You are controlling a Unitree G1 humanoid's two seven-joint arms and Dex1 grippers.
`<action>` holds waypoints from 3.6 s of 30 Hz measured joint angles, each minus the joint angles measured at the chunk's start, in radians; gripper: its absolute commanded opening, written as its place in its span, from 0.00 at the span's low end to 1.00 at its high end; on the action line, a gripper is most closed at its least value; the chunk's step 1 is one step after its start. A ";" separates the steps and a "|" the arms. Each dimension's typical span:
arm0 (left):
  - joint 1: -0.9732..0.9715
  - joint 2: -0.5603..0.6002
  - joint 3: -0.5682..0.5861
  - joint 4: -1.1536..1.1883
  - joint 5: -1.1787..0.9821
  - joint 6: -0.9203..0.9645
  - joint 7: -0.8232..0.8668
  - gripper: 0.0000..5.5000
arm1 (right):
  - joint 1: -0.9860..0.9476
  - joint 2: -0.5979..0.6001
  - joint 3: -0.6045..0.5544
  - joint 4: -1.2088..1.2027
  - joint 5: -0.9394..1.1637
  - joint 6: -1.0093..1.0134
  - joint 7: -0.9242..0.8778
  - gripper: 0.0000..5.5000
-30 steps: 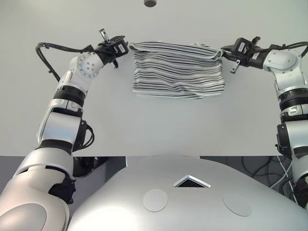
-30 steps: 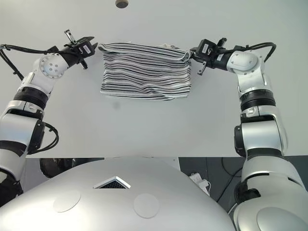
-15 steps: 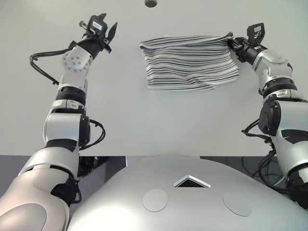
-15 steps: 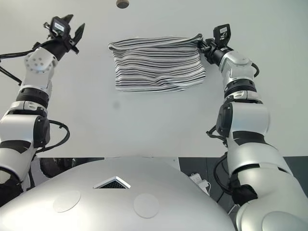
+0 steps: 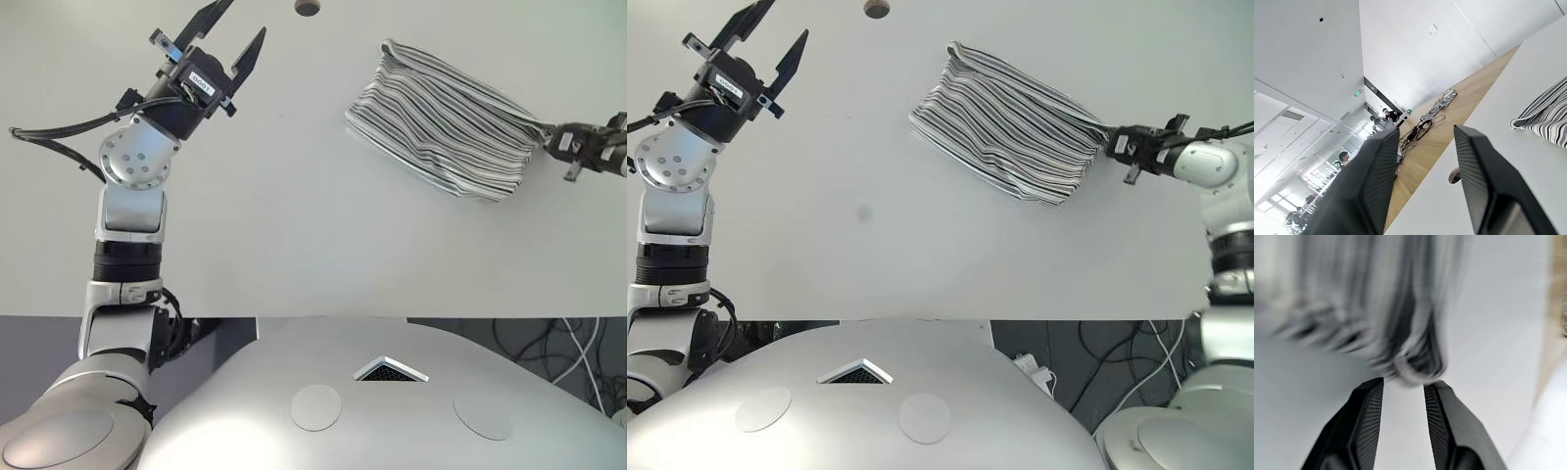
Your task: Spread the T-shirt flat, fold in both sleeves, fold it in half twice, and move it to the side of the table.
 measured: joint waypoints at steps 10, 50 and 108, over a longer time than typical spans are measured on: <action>0.037 -0.013 -0.027 -0.048 0.035 0.029 0.014 0.37 | 0.245 -0.111 0.002 -0.904 0.250 0.172 0.383 0.27; 0.142 -0.040 -0.087 -0.102 0.071 -0.028 0.033 0.37 | -0.466 0.188 0.356 0.317 -0.391 -0.557 -0.195 0.27; 0.285 0.273 -0.428 -0.140 0.309 -0.132 -0.216 0.37 | -0.152 0.458 0.276 -0.385 0.101 0.252 0.162 0.27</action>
